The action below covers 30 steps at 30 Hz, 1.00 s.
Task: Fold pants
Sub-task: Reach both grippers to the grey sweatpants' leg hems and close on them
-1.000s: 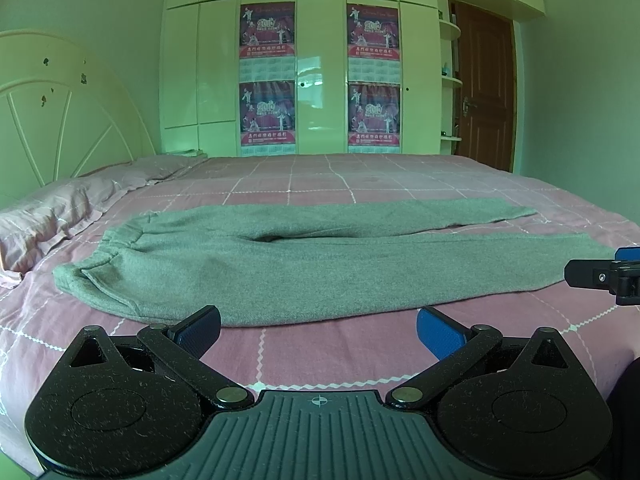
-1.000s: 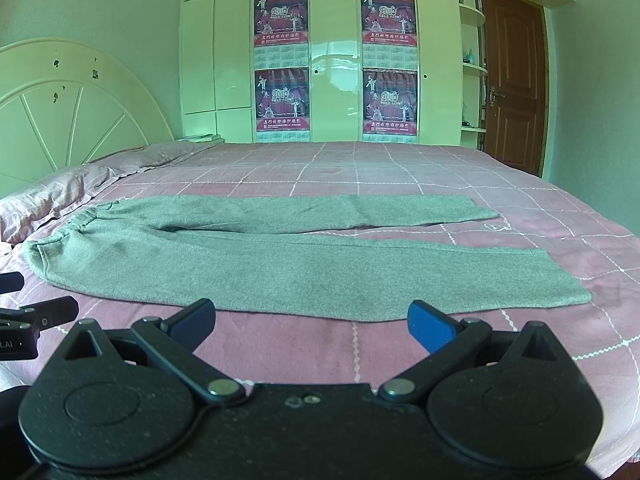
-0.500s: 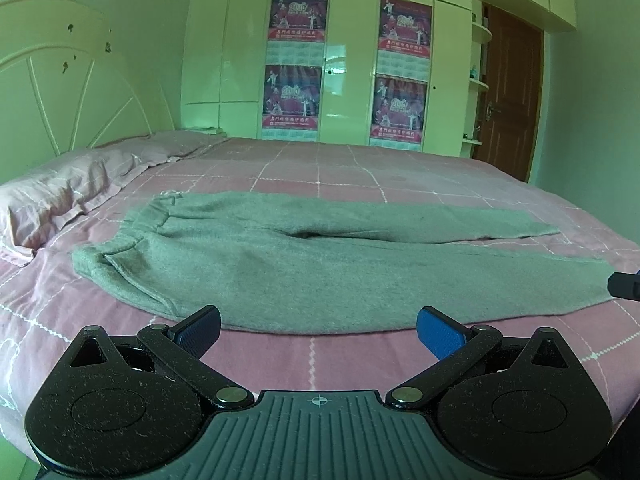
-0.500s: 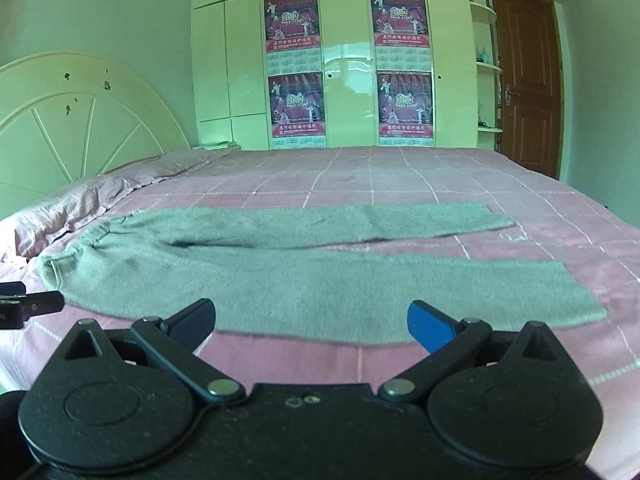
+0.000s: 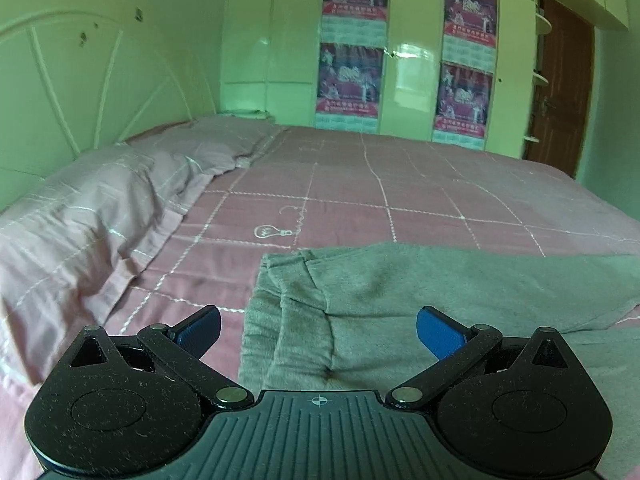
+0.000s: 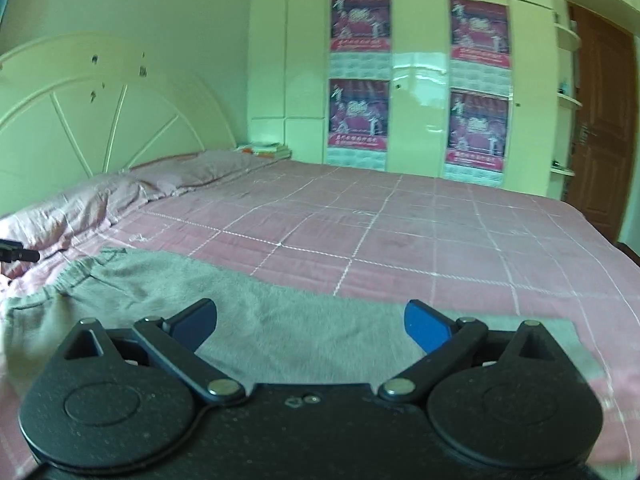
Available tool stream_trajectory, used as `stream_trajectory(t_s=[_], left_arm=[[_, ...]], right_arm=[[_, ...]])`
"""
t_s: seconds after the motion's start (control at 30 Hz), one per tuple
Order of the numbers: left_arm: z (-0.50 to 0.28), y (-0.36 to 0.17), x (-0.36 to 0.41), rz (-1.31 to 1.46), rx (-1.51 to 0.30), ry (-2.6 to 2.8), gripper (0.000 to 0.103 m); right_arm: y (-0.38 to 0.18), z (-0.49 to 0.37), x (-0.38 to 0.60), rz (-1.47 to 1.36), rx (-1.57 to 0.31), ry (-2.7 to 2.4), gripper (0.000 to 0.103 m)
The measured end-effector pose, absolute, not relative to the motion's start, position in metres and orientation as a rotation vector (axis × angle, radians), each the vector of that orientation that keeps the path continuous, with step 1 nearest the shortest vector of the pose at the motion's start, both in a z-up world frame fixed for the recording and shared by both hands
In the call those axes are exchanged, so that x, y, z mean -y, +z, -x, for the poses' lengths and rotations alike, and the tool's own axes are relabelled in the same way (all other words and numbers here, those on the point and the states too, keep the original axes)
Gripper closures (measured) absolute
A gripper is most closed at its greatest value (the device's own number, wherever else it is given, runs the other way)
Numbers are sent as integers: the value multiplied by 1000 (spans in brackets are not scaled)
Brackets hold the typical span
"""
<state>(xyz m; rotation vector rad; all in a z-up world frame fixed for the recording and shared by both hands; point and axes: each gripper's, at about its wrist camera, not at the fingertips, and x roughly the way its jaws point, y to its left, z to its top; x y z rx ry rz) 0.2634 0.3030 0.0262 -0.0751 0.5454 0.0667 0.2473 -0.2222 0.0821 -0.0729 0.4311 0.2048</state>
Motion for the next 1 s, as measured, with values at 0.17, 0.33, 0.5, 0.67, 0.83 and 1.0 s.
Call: stream_trajectory(t_s=[0.17, 0.33, 0.5, 0.67, 0.83, 1.0], left_arm=[[-345, -2, -341, 77, -623, 69, 29], [-416, -26, -354, 18, -706, 54, 29], [-464, -49, -364, -16, -796, -64, 27], [-480, -63, -374, 4, -788, -181, 30], [-476, -66, -375, 22, -760, -275, 58], [-480, -72, -383, 74, -753, -300, 47]], right_arm=[[65, -331, 207, 124, -548, 233, 70], [48, -384, 196, 131, -580, 279, 59], [22, -437, 190, 166, -665, 318, 58], [-6, -481, 187, 245, -777, 397, 56], [-21, -503, 179, 305, -851, 518, 52], [-28, -515, 165, 395, -898, 538, 43]])
